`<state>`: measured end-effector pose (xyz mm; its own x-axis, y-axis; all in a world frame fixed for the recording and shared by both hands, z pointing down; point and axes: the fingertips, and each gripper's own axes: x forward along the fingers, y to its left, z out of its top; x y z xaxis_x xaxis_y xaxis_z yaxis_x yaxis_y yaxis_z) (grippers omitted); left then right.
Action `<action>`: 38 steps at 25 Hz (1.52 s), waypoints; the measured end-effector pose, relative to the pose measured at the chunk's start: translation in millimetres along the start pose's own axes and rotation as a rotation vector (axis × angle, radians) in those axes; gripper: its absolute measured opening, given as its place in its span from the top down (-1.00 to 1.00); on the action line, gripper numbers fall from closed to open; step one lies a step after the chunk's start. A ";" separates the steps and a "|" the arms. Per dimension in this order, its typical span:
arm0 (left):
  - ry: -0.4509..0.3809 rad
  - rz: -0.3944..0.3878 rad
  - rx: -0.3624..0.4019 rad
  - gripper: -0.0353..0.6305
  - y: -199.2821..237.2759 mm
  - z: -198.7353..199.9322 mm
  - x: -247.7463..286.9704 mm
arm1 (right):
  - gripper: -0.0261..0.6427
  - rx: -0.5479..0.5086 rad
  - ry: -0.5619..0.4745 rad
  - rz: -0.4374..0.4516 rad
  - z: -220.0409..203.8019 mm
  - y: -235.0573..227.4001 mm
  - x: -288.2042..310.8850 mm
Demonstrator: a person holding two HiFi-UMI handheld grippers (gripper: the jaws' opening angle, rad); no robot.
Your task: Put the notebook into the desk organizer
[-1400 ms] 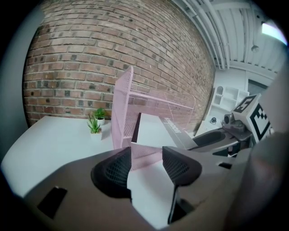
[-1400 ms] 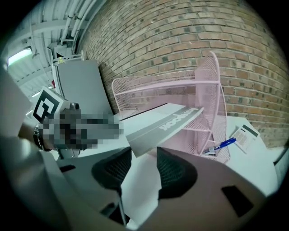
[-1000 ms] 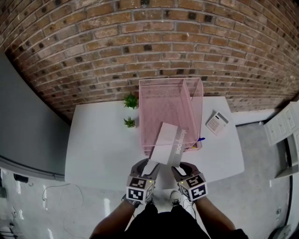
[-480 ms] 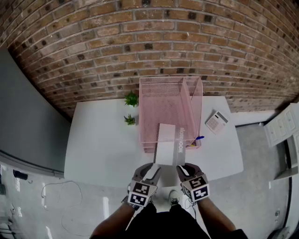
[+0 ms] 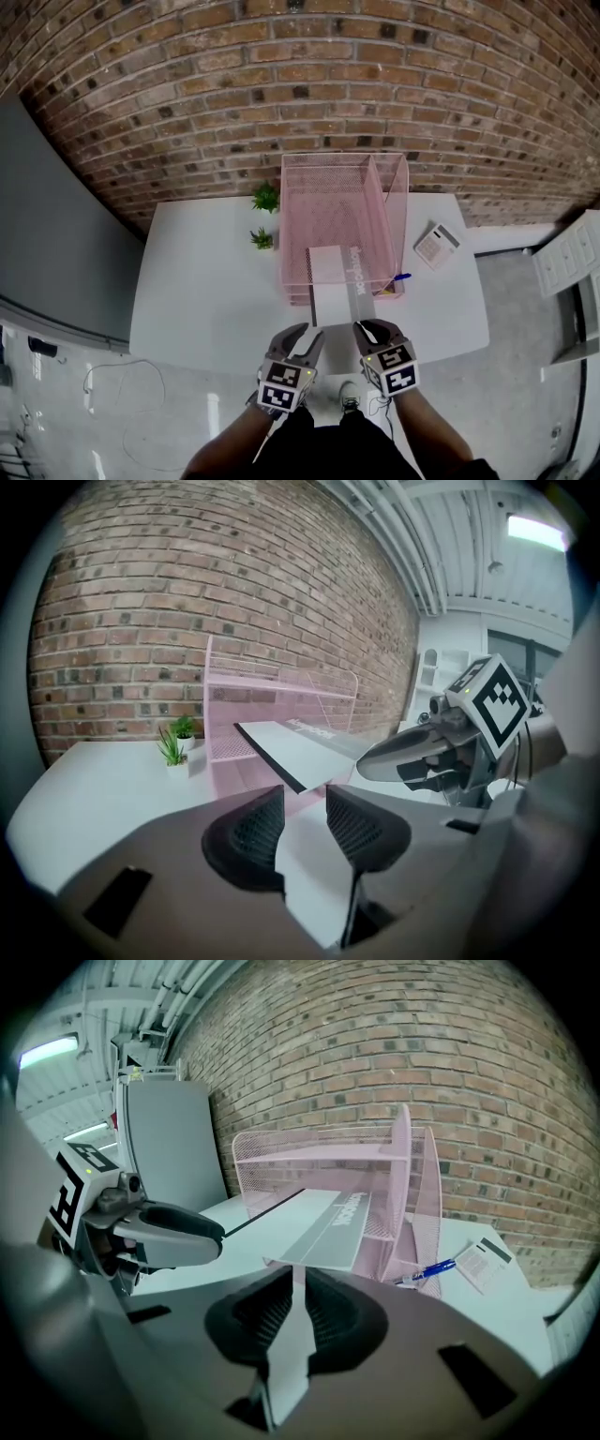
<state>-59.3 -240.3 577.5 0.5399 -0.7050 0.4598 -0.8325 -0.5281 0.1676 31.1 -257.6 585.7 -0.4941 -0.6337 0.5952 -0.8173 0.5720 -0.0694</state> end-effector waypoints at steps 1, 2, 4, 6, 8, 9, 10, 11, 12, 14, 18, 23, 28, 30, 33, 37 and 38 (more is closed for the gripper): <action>-0.002 0.006 -0.004 0.47 2.3 1.9 1.2 | 0.78 0.011 -0.004 0.000 2.0 -1.3 1.9; -0.003 0.011 -0.008 0.47 4.8 3.1 2.6 | 0.78 0.024 -0.008 0.001 3.9 -2.4 3.7; -0.001 0.022 -0.017 0.47 10.2 3.5 6.1 | 0.78 0.044 -0.014 0.003 7.4 -4.2 7.1; -0.005 0.031 -0.022 0.47 14.5 8.0 9.3 | 0.78 0.055 -0.017 0.005 10.6 -5.4 10.6; -0.010 0.037 -0.021 0.47 18.1 13.8 12.0 | 0.78 0.075 -0.021 0.005 13.2 -7.2 14.3; -0.011 0.041 -0.021 0.47 19.9 16.2 13.0 | 0.78 0.090 -0.022 0.005 14.2 -8.3 16.3; -0.013 0.045 -0.021 0.47 21.8 18.3 13.5 | 0.78 0.104 -0.024 0.005 15.3 -9.5 18.2; -0.015 0.049 -0.023 0.47 23.5 20.0 13.5 | 0.78 0.118 -0.025 0.004 16.7 -10.7 19.9; -0.017 0.051 -0.025 0.47 24.9 21.3 13.4 | 0.78 0.131 -0.026 0.002 17.9 -12.0 21.5; -0.015 0.050 -0.027 0.47 26.7 22.6 12.6 | 0.79 0.161 -0.027 -0.002 20.4 -14.7 24.7; -0.005 0.042 -0.020 0.47 27.1 20.0 11.3 | 0.82 0.222 -0.035 0.003 28.0 -15.8 32.6; 0.010 0.022 -0.019 0.47 23.9 15.0 12.3 | 0.84 0.239 -0.045 0.012 39.4 -12.9 40.9; 0.010 0.008 -0.013 0.47 23.6 17.0 12.9 | 0.84 0.238 -0.049 0.008 46.7 -13.0 48.1; 0.009 0.005 -0.013 0.47 24.1 18.8 12.5 | 0.84 0.241 -0.051 0.010 49.1 -13.7 50.4; 0.002 0.009 -0.020 0.47 24.6 22.4 10.2 | 0.83 0.233 -0.053 0.019 50.7 -13.9 52.4; -0.008 0.024 -0.034 0.47 21.2 24.2 5.8 | 0.76 0.210 -0.054 0.043 49.2 -11.7 50.2; -0.011 0.029 -0.034 0.47 19.3 24.6 4.6 | 0.73 0.202 -0.051 0.053 48.2 -10.7 49.0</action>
<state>-69.9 -265.4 561.4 0.5163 -0.7253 0.4554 -0.8517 -0.4906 0.1842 1.3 -319.9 577.1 -0.5477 -0.6342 0.5457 -0.8303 0.4920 -0.2617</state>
